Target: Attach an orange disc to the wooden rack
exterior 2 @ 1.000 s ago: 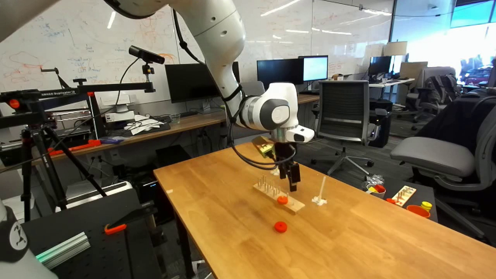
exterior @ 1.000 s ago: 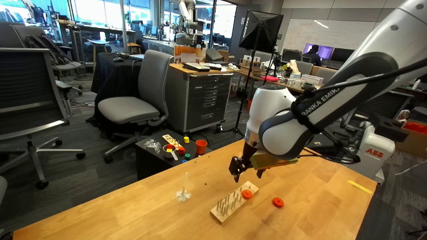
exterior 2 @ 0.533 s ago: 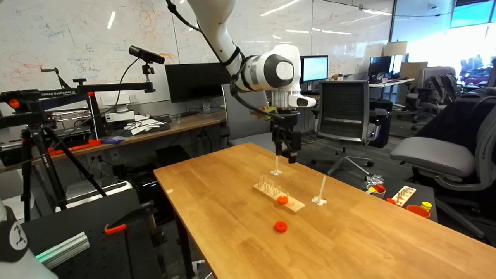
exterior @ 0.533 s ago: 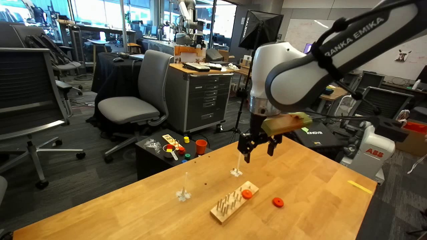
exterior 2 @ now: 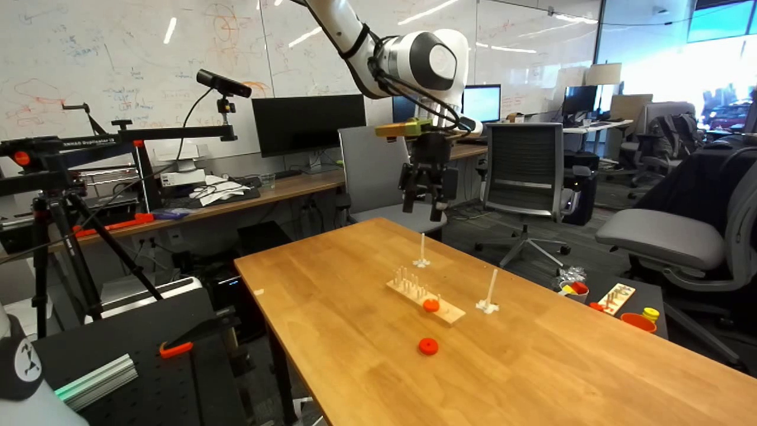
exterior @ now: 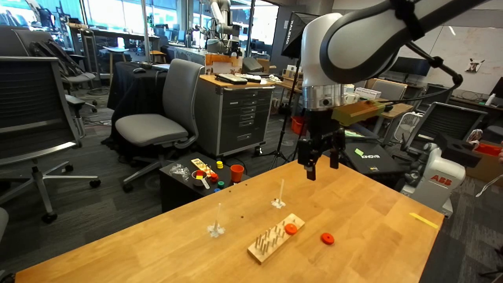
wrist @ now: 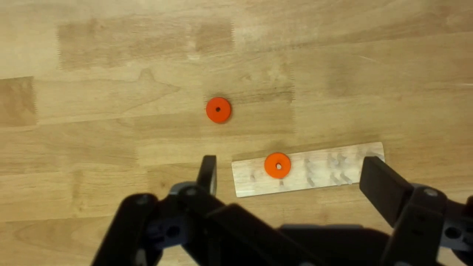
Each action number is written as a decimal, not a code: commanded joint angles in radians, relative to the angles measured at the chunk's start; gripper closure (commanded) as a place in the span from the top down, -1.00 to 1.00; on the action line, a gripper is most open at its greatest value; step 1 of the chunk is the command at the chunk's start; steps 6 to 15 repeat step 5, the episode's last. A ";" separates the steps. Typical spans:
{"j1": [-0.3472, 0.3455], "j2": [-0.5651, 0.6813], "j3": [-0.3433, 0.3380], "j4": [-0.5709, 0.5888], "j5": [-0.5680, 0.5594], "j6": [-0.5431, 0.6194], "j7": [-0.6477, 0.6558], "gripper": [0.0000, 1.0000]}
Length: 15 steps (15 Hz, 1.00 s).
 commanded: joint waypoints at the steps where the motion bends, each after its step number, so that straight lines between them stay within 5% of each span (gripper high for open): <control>1: -0.034 -0.027 0.037 0.025 -0.019 -0.075 -0.050 1.00; 15: -0.040 -0.016 0.043 0.015 -0.012 -0.065 -0.039 1.00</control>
